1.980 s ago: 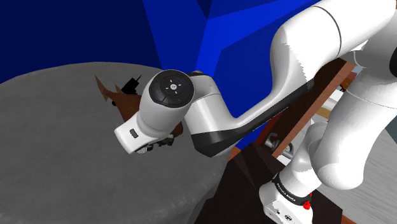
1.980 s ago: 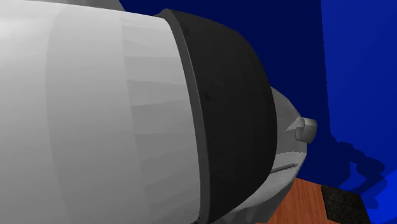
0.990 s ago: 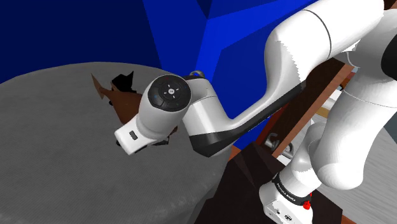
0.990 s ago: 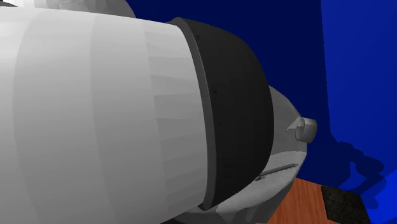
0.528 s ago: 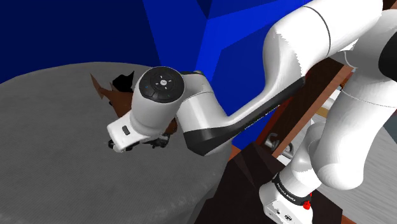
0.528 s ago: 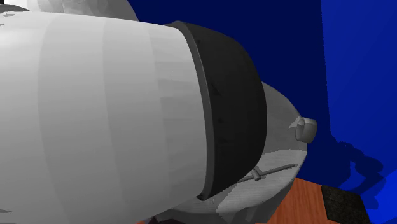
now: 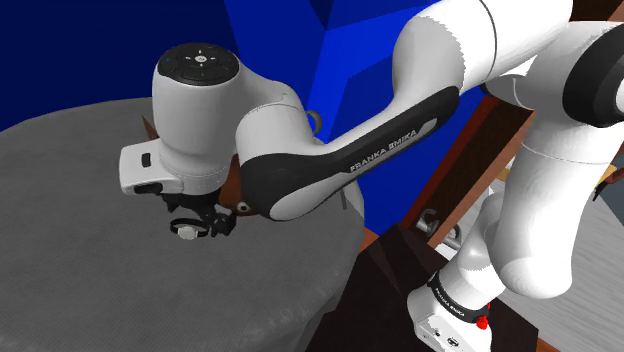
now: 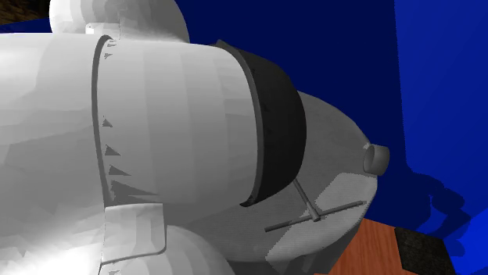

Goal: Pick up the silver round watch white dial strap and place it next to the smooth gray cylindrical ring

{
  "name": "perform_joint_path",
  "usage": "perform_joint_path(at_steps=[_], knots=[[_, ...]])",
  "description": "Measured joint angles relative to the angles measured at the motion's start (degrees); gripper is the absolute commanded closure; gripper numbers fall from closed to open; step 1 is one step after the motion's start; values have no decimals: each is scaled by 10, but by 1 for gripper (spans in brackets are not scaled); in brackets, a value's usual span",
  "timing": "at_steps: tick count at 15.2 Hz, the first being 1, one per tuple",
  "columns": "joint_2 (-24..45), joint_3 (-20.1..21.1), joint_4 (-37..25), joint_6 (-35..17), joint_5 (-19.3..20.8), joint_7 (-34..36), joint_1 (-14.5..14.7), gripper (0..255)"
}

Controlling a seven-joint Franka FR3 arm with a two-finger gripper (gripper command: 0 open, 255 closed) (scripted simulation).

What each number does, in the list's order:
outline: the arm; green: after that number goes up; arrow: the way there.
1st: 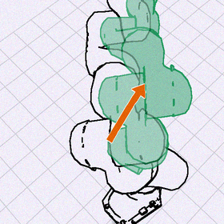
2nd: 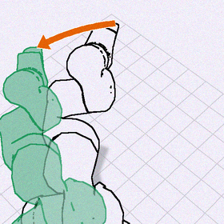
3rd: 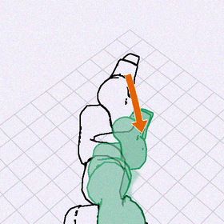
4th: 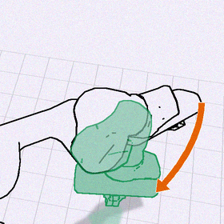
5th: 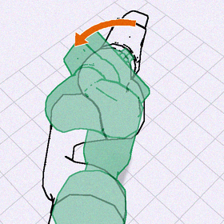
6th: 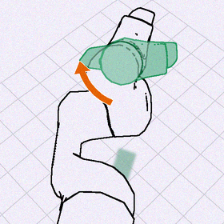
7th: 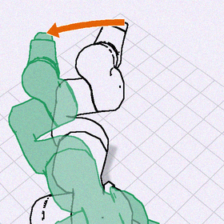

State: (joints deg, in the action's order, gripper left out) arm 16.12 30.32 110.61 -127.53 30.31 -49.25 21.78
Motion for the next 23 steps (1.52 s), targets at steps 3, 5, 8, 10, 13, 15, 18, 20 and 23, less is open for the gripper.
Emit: perform_joint_path(at_steps=[3, 5, 8, 10, 13, 15, 18, 20, 23], knots=[[17, -6, -2, -12, 11, 10, 2, 0], [27, -10, -1, -20, 19, 15, 3, 0], [29, -11, 1, -25, 22, 16, 3, 0], [29, -11, 2, -25, 22, 17, 3, 0], [29, -12, 2, -26, 22, 17, 3, 255], [28, -11, 0, -26, 23, 17, 3, 255], [26, -10, 0, -27, 22, 17, 3, 255], [27, -11, 1, -26, 22, 17, 3, 255], [27, -11, -1, -24, 21, 15, 2, 255]])
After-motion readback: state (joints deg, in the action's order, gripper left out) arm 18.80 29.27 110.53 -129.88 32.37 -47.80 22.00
